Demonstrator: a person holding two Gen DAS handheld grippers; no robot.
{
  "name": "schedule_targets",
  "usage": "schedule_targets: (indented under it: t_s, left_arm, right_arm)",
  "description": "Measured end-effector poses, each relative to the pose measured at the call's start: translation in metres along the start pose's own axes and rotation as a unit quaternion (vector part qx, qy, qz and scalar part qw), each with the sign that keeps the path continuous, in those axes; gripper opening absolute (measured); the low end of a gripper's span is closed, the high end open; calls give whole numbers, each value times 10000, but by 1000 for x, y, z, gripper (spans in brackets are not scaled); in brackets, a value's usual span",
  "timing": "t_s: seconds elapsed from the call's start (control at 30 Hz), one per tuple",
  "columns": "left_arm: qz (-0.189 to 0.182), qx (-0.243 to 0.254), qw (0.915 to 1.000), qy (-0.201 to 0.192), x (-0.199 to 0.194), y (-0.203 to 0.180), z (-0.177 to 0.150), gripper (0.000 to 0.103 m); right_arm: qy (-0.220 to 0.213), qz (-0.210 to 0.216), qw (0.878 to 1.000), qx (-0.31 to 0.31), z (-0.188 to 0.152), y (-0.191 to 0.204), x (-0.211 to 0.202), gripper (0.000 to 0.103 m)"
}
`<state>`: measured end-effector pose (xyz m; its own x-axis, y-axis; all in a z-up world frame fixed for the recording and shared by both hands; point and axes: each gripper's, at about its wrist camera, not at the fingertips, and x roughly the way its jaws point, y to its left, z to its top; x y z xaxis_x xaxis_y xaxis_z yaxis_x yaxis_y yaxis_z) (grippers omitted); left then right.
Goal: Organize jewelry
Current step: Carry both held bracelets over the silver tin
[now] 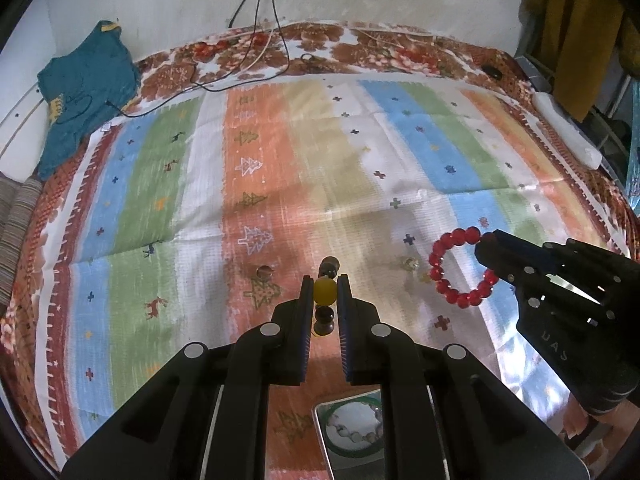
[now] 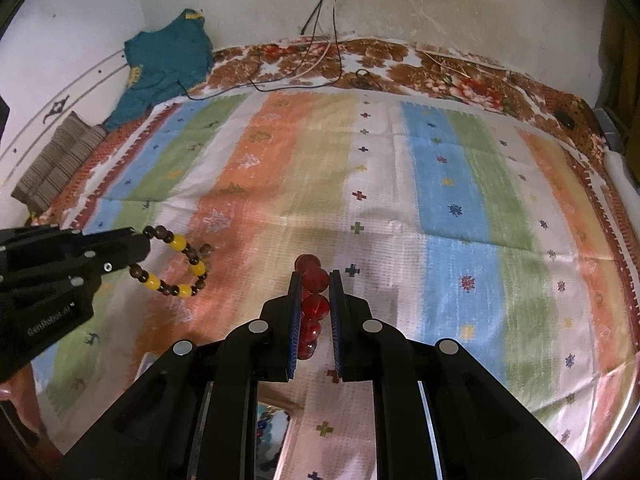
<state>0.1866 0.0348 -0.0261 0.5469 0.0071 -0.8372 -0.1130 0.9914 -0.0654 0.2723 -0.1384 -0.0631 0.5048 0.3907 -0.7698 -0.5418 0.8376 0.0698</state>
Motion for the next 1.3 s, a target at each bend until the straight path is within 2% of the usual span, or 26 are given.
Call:
schedule_targets:
  t_s: [1.3]
  left_arm:
    - [-364, 133, 9980, -493, -63, -18, -41, 11]
  right_arm:
    - [-322, 300, 9982, -403, -34, 31, -53, 14]
